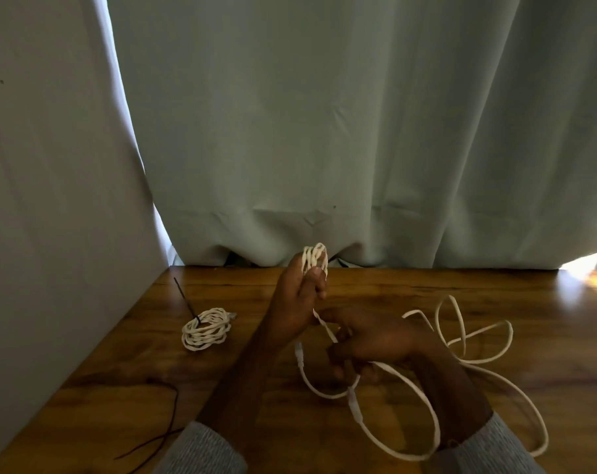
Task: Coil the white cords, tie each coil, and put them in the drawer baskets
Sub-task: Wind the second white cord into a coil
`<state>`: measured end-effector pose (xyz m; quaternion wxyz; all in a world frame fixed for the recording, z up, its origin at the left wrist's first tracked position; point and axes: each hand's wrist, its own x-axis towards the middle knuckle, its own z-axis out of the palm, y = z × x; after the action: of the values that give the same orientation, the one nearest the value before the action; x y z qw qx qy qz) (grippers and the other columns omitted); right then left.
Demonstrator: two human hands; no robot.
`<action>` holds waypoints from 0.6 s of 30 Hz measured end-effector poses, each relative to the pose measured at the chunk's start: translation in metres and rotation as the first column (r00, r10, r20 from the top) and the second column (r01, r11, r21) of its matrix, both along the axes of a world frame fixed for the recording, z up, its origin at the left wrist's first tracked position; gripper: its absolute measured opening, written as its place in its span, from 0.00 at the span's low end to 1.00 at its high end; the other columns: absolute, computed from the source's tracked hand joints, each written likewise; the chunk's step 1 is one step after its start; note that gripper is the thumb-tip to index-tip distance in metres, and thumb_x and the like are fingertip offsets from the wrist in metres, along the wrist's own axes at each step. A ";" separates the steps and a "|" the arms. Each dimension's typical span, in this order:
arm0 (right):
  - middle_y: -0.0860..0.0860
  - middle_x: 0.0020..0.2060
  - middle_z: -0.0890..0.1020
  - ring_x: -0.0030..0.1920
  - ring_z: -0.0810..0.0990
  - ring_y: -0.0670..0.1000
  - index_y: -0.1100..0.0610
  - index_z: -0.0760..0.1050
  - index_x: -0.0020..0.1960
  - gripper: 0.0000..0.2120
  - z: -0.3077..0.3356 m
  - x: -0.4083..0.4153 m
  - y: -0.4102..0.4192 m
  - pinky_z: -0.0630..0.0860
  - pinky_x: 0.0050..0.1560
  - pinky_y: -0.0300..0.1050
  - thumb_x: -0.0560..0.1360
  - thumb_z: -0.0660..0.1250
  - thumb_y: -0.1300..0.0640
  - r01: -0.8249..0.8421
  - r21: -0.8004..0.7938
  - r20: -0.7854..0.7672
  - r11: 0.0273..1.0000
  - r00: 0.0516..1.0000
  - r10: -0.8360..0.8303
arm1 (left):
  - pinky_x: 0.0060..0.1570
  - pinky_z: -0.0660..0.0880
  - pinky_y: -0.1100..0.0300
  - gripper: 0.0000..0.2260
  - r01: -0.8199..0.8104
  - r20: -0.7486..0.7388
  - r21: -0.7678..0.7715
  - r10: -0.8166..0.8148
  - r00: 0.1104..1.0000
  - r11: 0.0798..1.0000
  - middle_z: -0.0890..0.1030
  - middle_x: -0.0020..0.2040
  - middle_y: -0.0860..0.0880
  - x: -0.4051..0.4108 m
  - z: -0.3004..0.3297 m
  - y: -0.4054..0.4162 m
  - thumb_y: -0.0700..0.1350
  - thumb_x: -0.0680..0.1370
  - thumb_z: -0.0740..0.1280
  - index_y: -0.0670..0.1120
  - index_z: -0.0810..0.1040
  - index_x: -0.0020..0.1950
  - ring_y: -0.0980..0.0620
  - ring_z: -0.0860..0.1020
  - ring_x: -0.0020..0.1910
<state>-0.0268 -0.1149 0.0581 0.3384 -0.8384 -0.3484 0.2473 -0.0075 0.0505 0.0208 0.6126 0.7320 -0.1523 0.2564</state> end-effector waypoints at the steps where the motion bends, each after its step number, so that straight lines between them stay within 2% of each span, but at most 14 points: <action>1: 0.53 0.37 0.86 0.26 0.78 0.46 0.55 0.66 0.74 0.24 0.003 0.000 -0.005 0.74 0.27 0.38 0.80 0.64 0.64 -0.016 -0.018 0.010 1.000 1.000 0.016 | 0.39 0.75 0.58 0.07 0.015 0.002 0.085 -0.015 1.000 0.996 0.76 0.37 0.44 -0.001 -0.003 -0.001 0.39 0.84 0.57 0.41 0.73 0.52 0.51 0.75 0.36; 4: 0.52 0.32 0.83 0.24 0.74 0.46 0.54 0.79 0.64 0.13 0.009 0.001 -0.023 0.71 0.26 0.36 0.81 0.64 0.62 -0.016 0.052 0.041 0.999 0.999 0.014 | 0.36 0.72 0.58 0.08 0.073 0.002 0.300 -0.077 0.997 0.951 0.75 0.36 0.49 0.000 -0.012 0.001 0.40 0.83 0.57 0.48 0.72 0.47 0.55 0.73 0.33; 6: 0.51 0.28 0.78 0.24 0.71 0.47 0.51 0.83 0.54 0.09 0.011 0.003 -0.034 0.69 0.25 0.37 0.81 0.65 0.59 0.052 0.170 0.042 0.984 0.997 -0.060 | 0.40 0.73 0.56 0.07 0.138 -0.104 0.312 -0.111 0.988 0.940 0.78 0.40 0.44 0.001 -0.014 0.003 0.41 0.84 0.58 0.48 0.74 0.49 0.53 0.75 0.37; 8: 0.51 0.28 0.74 0.25 0.69 0.48 0.52 0.84 0.49 0.09 0.010 0.006 -0.043 0.67 0.25 0.40 0.81 0.65 0.56 0.145 0.344 0.035 0.928 0.985 -0.167 | 0.40 0.75 0.53 0.08 0.239 -0.236 0.177 -0.194 0.952 0.955 0.81 0.44 0.40 0.000 -0.012 0.002 0.42 0.83 0.59 0.46 0.77 0.55 0.47 0.78 0.40; 10: 0.50 0.28 0.74 0.27 0.70 0.48 0.58 0.83 0.49 0.10 0.006 0.009 -0.045 0.68 0.27 0.40 0.82 0.63 0.57 0.242 0.491 0.026 0.837 0.956 -0.292 | 0.34 0.73 0.55 0.10 0.335 -0.294 -0.005 -0.322 0.900 0.942 0.80 0.38 0.41 0.000 -0.011 -0.001 0.42 0.83 0.59 0.41 0.78 0.58 0.45 0.75 0.33; 12: 0.45 0.29 0.78 0.30 0.75 0.42 0.58 0.81 0.47 0.11 0.000 0.015 -0.039 0.71 0.31 0.36 0.83 0.62 0.57 0.276 0.531 0.147 0.801 0.901 -0.408 | 0.31 0.71 0.58 0.11 0.390 -0.306 -0.110 -0.405 0.862 0.914 0.76 0.36 0.39 -0.002 -0.009 -0.005 0.42 0.82 0.59 0.41 0.79 0.55 0.45 0.70 0.30; 14: 0.44 0.34 0.81 0.36 0.79 0.41 0.51 0.80 0.45 0.12 -0.007 0.019 -0.029 0.76 0.39 0.39 0.84 0.61 0.52 0.268 0.541 0.255 0.797 0.851 -0.459 | 0.32 0.69 0.56 0.12 0.487 -0.298 -0.251 -0.546 0.783 0.836 0.72 0.33 0.41 -0.001 -0.011 -0.006 0.45 0.81 0.59 0.40 0.79 0.51 0.48 0.67 0.26; 15: 0.46 0.37 0.82 0.40 0.81 0.45 0.50 0.79 0.44 0.12 -0.011 0.022 -0.025 0.78 0.44 0.43 0.84 0.61 0.51 0.278 0.566 0.228 0.776 0.852 -0.472 | 0.32 0.67 0.56 0.14 0.540 -0.287 -0.347 -0.635 0.717 0.766 0.70 0.31 0.43 -0.001 -0.012 -0.006 0.48 0.80 0.58 0.38 0.77 0.51 0.50 0.65 0.24; 17: 0.53 0.40 0.81 0.43 0.81 0.51 0.56 0.78 0.46 0.13 -0.017 0.023 -0.017 0.78 0.49 0.50 0.84 0.60 0.53 0.319 0.623 0.096 0.714 0.875 -0.474 | 0.32 0.65 0.55 0.19 0.603 -0.265 -0.474 -0.757 0.597 0.642 0.68 0.29 0.46 -0.001 -0.012 -0.005 0.52 0.81 0.55 0.37 0.75 0.52 0.54 0.62 0.23; 18: 0.57 0.39 0.80 0.43 0.80 0.53 0.61 0.77 0.47 0.14 -0.018 0.022 -0.013 0.78 0.49 0.50 0.85 0.59 0.54 0.330 0.635 0.058 0.699 0.882 -0.468 | 0.31 0.65 0.55 0.19 0.619 -0.259 -0.471 -0.770 0.584 0.628 0.67 0.29 0.47 -0.002 -0.011 -0.004 0.52 0.81 0.55 0.37 0.75 0.52 0.55 0.61 0.22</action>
<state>-0.0052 -0.1283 0.0401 0.5950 -0.7615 -0.2522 -0.0500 -0.0098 0.0464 0.0100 0.7941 0.5341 -0.2434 -0.1581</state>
